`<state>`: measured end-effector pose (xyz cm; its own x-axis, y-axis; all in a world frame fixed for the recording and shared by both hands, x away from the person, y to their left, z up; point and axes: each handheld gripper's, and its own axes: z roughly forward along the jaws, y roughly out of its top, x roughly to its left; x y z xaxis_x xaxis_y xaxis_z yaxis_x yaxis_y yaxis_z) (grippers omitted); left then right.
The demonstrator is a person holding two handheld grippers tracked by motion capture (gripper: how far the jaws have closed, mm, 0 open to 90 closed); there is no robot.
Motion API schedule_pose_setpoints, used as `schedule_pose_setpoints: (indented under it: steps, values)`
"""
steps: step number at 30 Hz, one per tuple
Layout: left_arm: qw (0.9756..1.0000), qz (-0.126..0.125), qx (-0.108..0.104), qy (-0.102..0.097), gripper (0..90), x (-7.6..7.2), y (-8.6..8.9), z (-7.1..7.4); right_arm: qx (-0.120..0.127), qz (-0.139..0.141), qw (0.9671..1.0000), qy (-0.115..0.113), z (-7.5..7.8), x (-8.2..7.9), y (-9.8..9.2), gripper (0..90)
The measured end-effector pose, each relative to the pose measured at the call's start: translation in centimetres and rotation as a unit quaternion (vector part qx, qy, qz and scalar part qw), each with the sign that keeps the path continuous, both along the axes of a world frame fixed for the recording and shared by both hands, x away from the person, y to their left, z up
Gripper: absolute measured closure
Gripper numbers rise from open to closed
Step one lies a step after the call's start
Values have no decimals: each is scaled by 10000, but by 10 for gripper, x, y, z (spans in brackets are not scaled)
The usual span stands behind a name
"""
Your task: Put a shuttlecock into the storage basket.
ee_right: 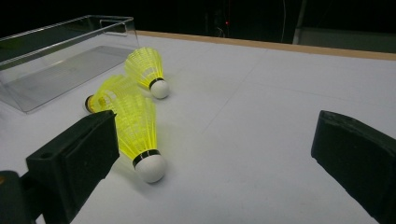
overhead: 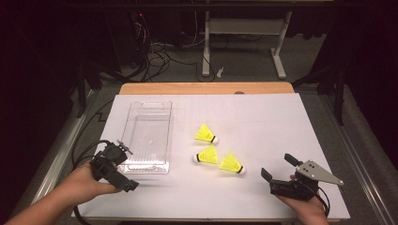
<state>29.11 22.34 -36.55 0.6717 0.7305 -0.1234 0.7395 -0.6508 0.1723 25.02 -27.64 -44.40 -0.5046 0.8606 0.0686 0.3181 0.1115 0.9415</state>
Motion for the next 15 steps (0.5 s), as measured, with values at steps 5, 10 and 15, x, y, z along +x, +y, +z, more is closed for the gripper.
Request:
schedule_pose_setpoints:
  steps: [5, 10, 15]
  values:
    - [9997, -233, -54, -80, 6, 4, -19, 8, 20, -12, 10000, -17, 1, -1, 0, 16]
    - [9985, -470, -194, -217, 7, 9, -40, 19, 15, 8, 10000, -14, 2, -1, -1, 18]
    - [9980, -568, -204, -183, 6, 17, -55, 23, 26, 7, 10000, -34, 2, -1, -2, 18]
